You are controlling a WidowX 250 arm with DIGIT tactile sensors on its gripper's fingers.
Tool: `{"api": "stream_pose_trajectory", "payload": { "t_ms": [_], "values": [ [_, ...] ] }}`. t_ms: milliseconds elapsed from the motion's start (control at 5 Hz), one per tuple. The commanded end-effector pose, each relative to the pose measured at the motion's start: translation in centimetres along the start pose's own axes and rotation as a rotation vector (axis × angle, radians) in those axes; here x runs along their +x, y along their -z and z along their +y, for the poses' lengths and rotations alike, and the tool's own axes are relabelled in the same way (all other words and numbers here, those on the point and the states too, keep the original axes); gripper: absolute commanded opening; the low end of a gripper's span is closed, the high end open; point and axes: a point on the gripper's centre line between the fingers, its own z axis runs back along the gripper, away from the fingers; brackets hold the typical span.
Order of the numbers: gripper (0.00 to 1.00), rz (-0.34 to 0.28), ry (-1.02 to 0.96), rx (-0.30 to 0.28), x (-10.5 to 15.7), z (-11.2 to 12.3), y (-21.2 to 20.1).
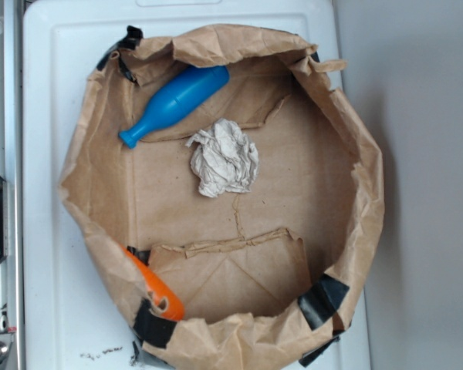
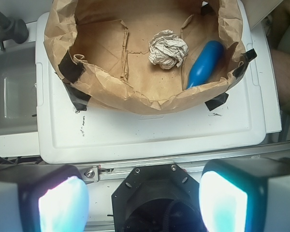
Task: Grab the blue bottle.
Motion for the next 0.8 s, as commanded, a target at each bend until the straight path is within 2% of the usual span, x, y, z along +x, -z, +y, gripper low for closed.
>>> {"api": "stream_pose_trajectory", "payload": {
  "t_ms": [0, 200, 600],
  "values": [
    [1.0, 0.0, 0.0, 0.0, 0.0, 0.0, 0.0],
    [1.0, 0.012, 0.001, 0.012, 3.4, 1.8, 1.0],
    [1.0, 0.031, 0.012, 0.031, 4.6, 3.5, 2.3]
  ]
}}
